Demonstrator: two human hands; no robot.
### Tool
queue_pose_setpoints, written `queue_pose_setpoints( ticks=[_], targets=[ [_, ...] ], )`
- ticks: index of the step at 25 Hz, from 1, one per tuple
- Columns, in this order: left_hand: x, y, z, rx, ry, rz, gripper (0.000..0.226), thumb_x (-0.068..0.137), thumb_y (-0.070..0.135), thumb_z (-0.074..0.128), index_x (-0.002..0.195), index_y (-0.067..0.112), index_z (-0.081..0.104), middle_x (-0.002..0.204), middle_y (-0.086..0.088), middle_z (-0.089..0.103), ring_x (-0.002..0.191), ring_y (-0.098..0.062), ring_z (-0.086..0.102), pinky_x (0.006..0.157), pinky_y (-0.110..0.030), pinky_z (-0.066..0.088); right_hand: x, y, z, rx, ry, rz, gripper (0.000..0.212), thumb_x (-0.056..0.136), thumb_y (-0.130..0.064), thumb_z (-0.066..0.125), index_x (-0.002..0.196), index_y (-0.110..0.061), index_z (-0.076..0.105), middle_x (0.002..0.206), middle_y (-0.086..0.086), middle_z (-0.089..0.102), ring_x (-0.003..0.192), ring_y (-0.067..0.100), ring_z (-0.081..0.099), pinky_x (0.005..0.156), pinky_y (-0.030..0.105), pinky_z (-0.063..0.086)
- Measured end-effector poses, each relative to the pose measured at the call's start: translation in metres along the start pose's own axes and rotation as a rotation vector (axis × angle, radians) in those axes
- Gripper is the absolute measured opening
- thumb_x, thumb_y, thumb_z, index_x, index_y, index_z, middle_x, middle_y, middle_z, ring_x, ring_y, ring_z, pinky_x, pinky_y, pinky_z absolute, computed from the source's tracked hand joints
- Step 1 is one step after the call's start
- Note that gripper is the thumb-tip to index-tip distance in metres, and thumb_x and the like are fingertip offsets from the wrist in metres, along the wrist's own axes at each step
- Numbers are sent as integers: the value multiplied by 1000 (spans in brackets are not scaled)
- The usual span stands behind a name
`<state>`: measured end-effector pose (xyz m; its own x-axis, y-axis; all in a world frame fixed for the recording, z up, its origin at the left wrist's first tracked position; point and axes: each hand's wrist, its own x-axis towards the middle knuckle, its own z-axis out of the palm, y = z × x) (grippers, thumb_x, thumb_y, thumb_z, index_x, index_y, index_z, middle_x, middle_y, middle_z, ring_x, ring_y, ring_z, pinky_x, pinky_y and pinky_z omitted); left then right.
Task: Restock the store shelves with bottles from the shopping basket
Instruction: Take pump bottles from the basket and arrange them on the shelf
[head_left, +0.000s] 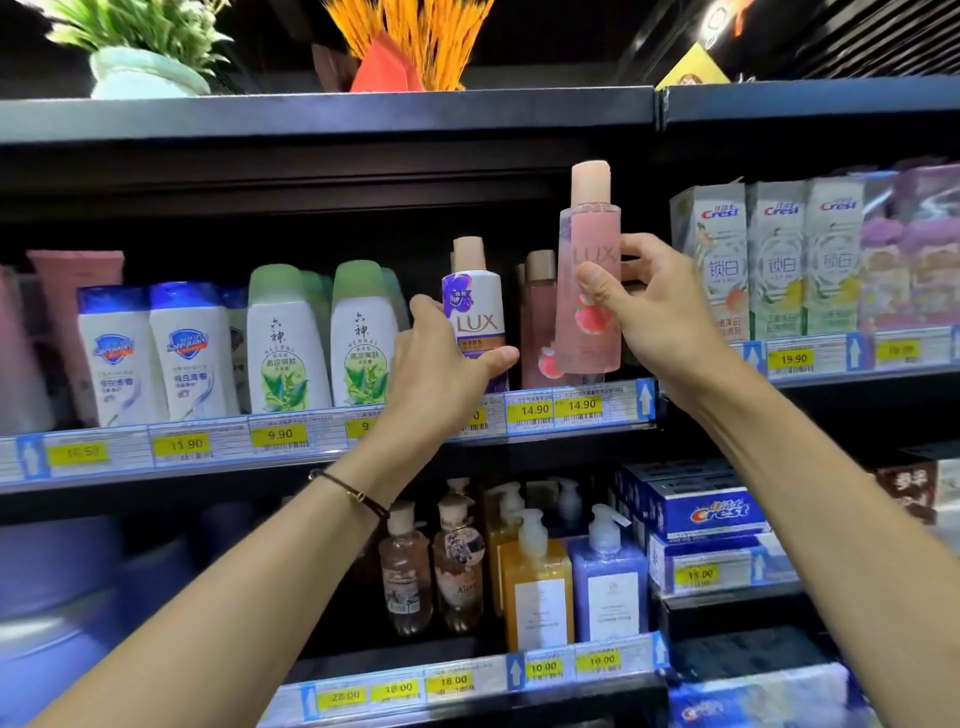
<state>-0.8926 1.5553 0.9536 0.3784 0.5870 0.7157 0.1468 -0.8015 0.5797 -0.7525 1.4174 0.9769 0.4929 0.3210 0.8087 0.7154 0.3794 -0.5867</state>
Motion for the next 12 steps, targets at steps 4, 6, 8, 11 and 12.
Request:
queue_pose_setpoints(
  ticks=[4, 6, 8, 11, 12],
  targets=[
    [-6, 1, 2, 223, 40, 97, 61, 84, 49, 77, 117, 12, 41, 113, -5, 48, 96, -23, 50, 75, -35, 40, 0, 5, 1, 7, 6, 28, 31, 96, -25, 69, 123, -12, 60, 100, 0, 68, 76, 11, 74, 71, 37, 64],
    [-8, 1, 3, 277, 67, 114, 62, 85, 51, 75, 119, 11, 42, 114, -6, 44, 94, -22, 45, 75, -35, 37, -1, 7, 4, -1, 5, 20, 27, 95, -22, 70, 119, -13, 61, 100, 1, 68, 80, 15, 74, 70, 37, 64],
    [-7, 1, 5, 309, 80, 112, 63, 86, 52, 74, 120, 10, 42, 116, -8, 45, 95, -25, 48, 74, -35, 37, -2, 9, 8, 6, 0, 32, 25, 95, -20, 70, 117, -12, 61, 98, 2, 68, 81, 19, 74, 69, 39, 64],
    [-6, -2, 10, 329, 77, 101, 64, 86, 53, 73, 121, 9, 42, 118, -10, 46, 100, -31, 53, 74, -37, 40, -3, 11, 12, 27, -13, 60, 26, 95, -18, 70, 117, -7, 61, 94, 4, 68, 79, 17, 73, 67, 40, 64],
    [-6, -3, 11, 327, 72, 98, 65, 86, 54, 72, 121, 9, 42, 118, -10, 47, 99, -30, 53, 74, -36, 40, -3, 12, 14, 20, -13, 61, 26, 95, -18, 70, 117, -6, 61, 94, 5, 68, 79, 16, 74, 66, 38, 64]
  ],
)
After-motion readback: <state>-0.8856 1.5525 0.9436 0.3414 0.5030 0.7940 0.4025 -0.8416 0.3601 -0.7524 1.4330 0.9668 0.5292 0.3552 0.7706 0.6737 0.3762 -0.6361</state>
